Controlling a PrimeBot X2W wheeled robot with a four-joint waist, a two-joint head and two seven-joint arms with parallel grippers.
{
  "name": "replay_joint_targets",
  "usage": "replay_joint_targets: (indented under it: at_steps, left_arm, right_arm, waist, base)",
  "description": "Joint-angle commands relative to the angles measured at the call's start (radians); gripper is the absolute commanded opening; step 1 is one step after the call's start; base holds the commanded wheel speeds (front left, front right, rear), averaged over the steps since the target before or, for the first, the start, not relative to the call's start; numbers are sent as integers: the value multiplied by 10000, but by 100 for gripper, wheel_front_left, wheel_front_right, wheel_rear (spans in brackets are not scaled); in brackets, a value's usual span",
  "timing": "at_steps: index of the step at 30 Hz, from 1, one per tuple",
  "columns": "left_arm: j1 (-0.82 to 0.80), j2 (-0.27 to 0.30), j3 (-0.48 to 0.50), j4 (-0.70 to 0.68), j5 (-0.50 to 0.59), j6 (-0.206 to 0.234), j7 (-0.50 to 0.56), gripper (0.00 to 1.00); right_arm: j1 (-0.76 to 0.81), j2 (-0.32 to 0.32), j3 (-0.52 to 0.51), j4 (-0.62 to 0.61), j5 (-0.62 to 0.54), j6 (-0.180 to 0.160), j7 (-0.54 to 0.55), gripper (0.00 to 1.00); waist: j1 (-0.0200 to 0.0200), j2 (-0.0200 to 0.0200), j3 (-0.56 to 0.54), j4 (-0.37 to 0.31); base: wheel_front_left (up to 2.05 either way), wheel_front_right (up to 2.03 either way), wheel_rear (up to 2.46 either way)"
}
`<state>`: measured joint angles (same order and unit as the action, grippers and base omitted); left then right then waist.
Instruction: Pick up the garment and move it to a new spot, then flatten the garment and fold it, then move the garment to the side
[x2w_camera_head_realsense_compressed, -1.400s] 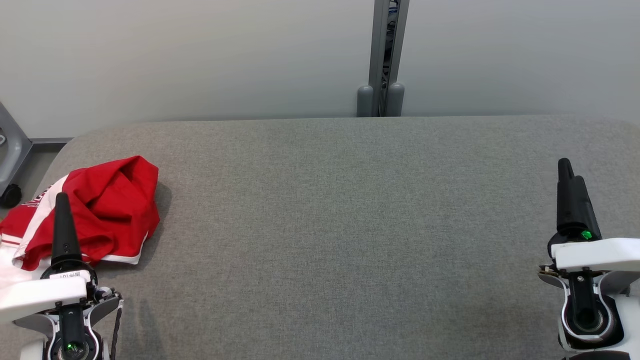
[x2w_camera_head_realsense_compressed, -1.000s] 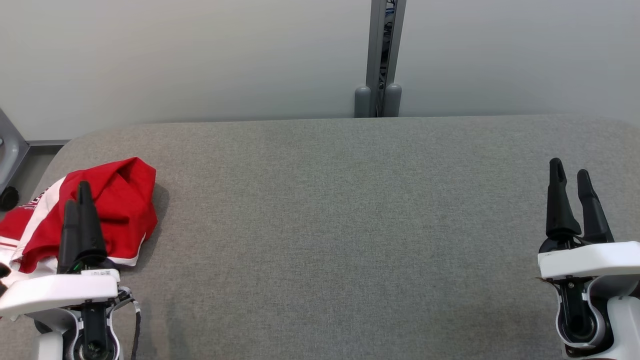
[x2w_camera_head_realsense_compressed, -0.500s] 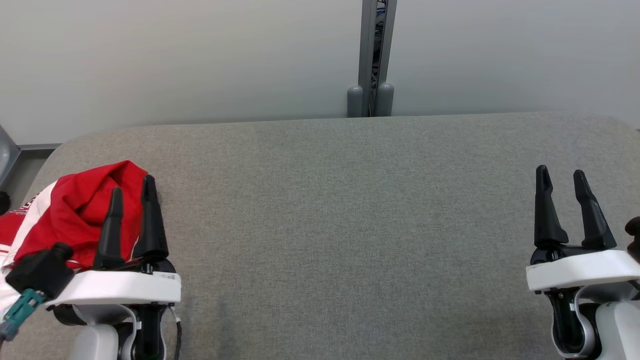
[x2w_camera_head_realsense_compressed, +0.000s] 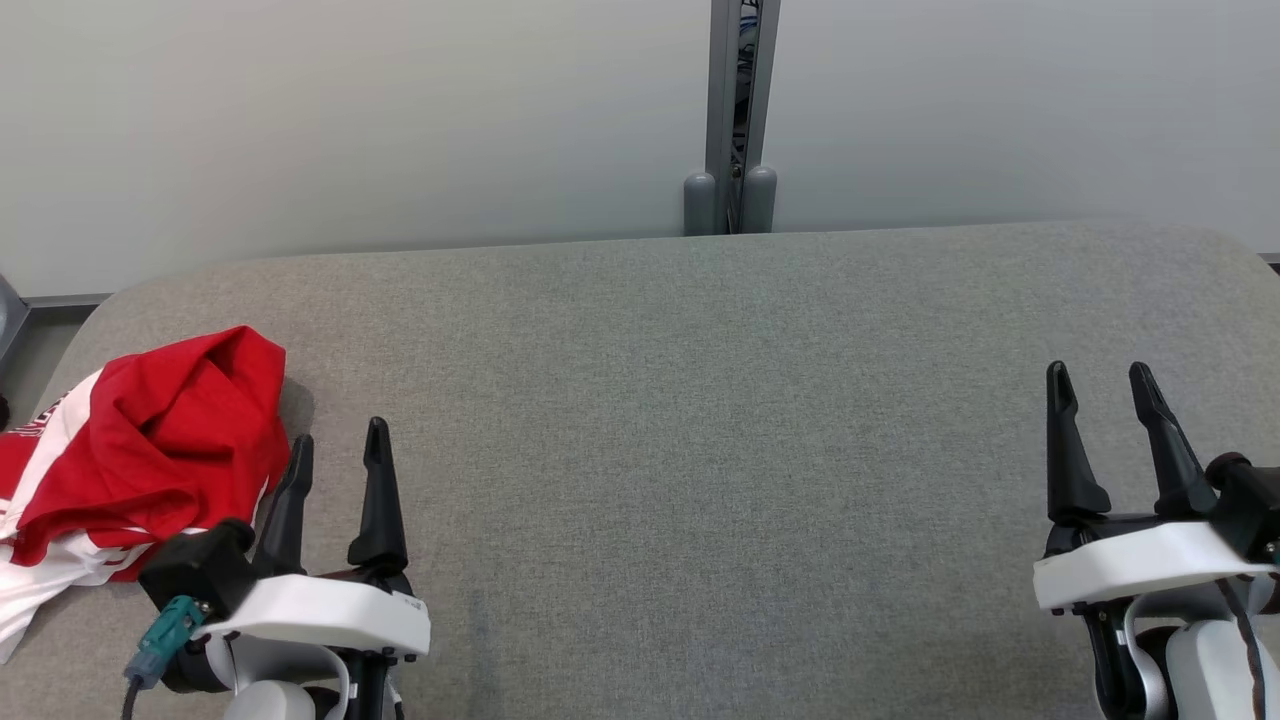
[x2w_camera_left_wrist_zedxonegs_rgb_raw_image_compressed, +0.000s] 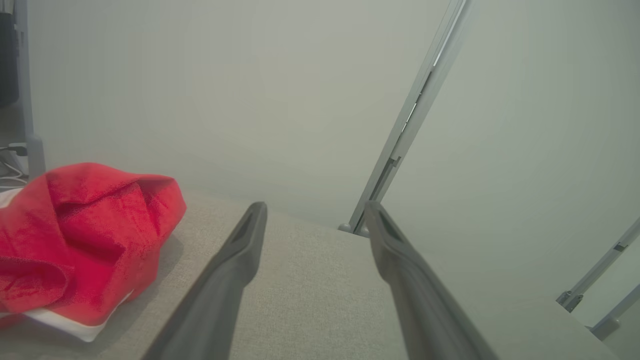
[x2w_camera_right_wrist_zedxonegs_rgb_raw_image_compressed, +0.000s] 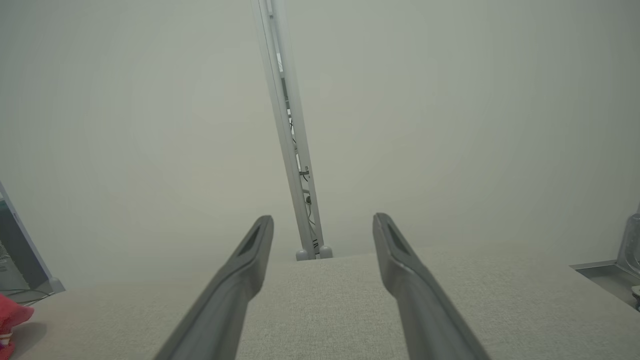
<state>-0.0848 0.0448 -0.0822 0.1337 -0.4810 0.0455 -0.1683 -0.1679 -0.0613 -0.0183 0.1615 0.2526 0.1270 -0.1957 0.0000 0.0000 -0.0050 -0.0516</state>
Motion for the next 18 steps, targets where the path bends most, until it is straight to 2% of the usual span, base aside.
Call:
replay_joint_targets:
  at_steps: [1,10,18]
  left_arm:
    - [-29,64,-76,50,313,80,-93,100]
    - [40,71,-219,167,1101,708,-318,100]
    - [237,74,-190,121,1459,1040,-497,100]
  right_arm:
    - [34,-76,-9,-19,-263,51,-129,100]
    - [287,-28,-60,20,-1188,51,-282,100]
    - [516,8,-5,49,-1937,53,-386,100]
  waist:
    - [0,0,0,3]
    - [0,0,-20,37]
    - [0,0,-97,2]
  base:
    - [0,0,0]
    - [0,0,0]
    - [0,0,0]
